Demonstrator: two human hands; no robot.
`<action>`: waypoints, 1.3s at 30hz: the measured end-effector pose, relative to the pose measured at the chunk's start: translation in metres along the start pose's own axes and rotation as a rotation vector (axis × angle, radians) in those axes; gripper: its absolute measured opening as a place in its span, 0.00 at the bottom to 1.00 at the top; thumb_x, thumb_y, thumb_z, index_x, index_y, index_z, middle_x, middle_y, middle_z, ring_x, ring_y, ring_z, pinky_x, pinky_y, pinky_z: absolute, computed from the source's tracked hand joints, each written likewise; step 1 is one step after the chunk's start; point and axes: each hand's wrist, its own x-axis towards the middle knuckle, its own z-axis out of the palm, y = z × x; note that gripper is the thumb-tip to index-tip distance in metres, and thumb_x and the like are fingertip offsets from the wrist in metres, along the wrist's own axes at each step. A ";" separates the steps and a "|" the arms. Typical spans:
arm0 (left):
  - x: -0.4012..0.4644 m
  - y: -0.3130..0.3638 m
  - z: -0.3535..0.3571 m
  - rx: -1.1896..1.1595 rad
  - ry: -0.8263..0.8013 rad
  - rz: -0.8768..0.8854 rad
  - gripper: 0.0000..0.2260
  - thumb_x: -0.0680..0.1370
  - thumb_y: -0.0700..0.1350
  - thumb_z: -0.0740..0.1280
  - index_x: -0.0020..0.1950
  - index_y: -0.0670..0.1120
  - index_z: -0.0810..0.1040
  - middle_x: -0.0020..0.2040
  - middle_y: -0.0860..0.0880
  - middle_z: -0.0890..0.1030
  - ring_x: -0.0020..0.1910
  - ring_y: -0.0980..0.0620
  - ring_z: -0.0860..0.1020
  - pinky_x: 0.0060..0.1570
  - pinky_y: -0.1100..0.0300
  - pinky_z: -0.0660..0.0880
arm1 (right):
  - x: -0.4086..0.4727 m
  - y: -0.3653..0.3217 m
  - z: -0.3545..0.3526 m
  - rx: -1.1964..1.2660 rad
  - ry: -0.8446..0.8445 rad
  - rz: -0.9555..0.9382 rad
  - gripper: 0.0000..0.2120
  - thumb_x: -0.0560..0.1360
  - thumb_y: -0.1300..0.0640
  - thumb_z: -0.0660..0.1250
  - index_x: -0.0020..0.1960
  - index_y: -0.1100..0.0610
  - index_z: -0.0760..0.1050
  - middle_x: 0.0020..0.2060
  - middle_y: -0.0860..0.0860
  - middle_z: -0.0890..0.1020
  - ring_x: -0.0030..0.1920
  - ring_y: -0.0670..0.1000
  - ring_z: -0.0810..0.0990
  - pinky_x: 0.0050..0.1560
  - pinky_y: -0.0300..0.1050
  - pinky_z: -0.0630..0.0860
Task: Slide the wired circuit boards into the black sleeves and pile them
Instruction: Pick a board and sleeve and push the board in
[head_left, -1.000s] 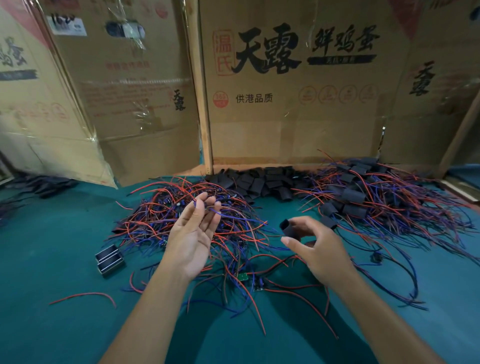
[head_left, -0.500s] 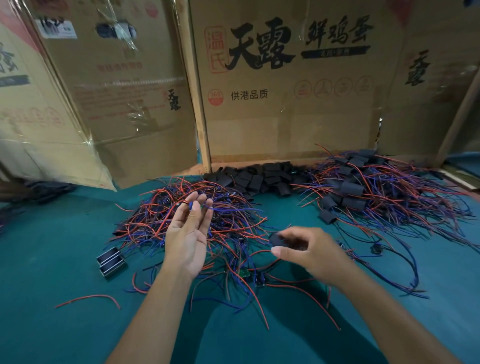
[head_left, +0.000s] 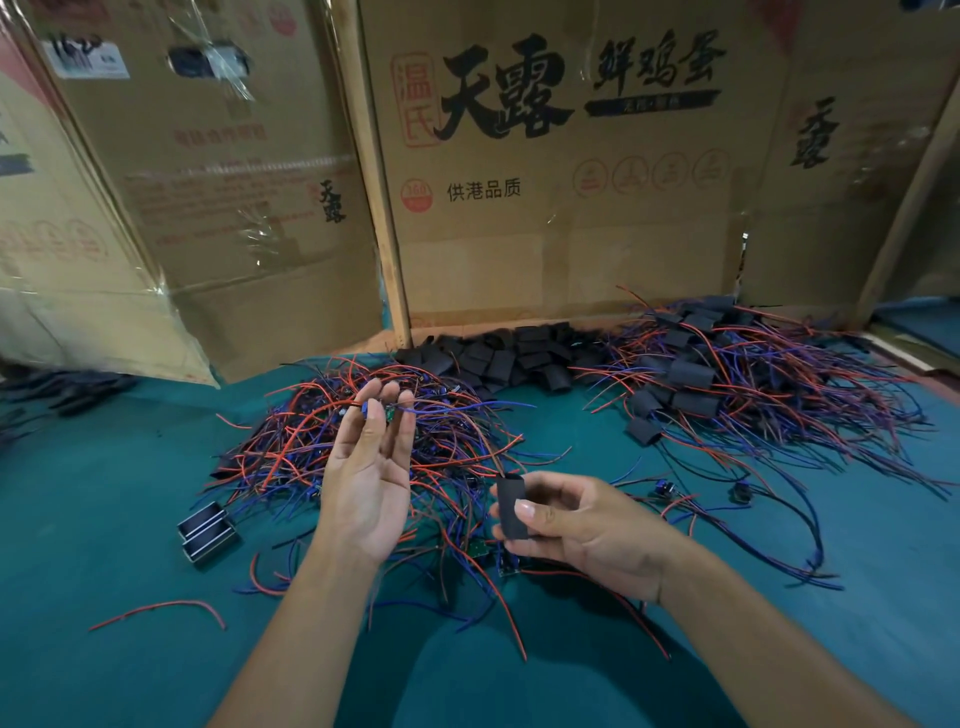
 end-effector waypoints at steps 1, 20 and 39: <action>0.000 0.000 0.001 -0.005 0.001 0.001 0.10 0.77 0.41 0.64 0.57 0.43 0.79 0.50 0.49 0.85 0.51 0.53 0.84 0.54 0.63 0.80 | 0.000 0.000 0.001 -0.002 -0.006 0.005 0.24 0.70 0.61 0.72 0.62 0.69 0.73 0.54 0.61 0.82 0.53 0.59 0.81 0.53 0.48 0.80; 0.003 -0.003 -0.006 0.028 -0.032 -0.011 0.10 0.77 0.42 0.65 0.57 0.45 0.81 0.51 0.50 0.84 0.49 0.54 0.83 0.51 0.64 0.80 | -0.001 -0.010 -0.002 0.231 -0.129 -0.063 0.25 0.66 0.53 0.80 0.59 0.60 0.81 0.59 0.60 0.81 0.58 0.60 0.81 0.56 0.49 0.79; 0.002 -0.002 -0.007 0.100 -0.039 -0.008 0.11 0.77 0.42 0.65 0.54 0.47 0.85 0.50 0.50 0.84 0.46 0.55 0.83 0.48 0.65 0.79 | -0.003 -0.012 -0.008 0.082 0.008 -0.121 0.19 0.69 0.57 0.71 0.59 0.62 0.80 0.51 0.57 0.83 0.47 0.52 0.81 0.51 0.46 0.79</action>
